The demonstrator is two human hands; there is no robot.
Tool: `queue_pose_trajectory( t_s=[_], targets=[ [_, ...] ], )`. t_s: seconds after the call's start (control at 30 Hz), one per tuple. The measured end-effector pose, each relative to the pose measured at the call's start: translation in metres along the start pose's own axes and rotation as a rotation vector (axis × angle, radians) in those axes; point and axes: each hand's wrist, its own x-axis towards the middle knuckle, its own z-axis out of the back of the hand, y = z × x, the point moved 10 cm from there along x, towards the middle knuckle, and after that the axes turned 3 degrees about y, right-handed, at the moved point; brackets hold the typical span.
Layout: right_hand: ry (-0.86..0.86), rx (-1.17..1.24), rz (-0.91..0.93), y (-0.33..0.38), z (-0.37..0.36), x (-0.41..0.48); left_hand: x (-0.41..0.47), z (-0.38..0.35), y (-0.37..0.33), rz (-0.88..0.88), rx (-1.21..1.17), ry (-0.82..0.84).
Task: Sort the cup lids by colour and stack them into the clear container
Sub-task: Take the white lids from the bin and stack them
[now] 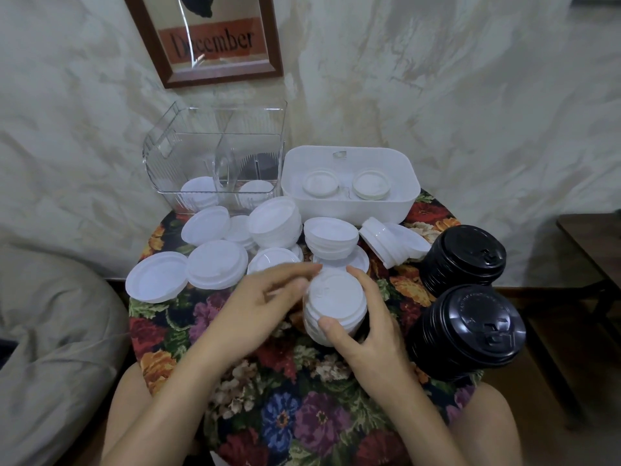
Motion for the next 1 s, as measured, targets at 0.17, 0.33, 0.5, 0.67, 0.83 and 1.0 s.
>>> queue_pose_trajectory(
  t_s=[0.17, 0.33, 0.5, 0.67, 0.83, 1.0],
  targets=[
    [0.01, -0.008, -0.024, -0.003, -0.001, 0.0, 0.065, 0.029, -0.045, -0.122, 0.106, -0.208],
    [0.02, 0.0, -0.049, -0.005, -0.002, -0.001, 0.168, 0.027, -0.042, -0.068, 0.559, -0.139],
    [0.043, -0.002, -0.063, -0.004, -0.004, -0.002, 0.23, 0.029, -0.007, 0.158, 0.816, -0.016],
    [0.051, 0.004, -0.062, -0.005, -0.003, -0.002, 0.256, 0.03, 0.022, 0.336, 1.054, 0.157],
    [0.062, 0.002, -0.057, -0.003, -0.003, -0.002, 0.263, 0.029, 0.028, 0.306, 1.21, 0.133],
    [0.05, -0.004, -0.048, -0.002, -0.002, -0.002, 0.263, 0.034, 0.005, 0.178, 1.179, -0.023]
  ],
)
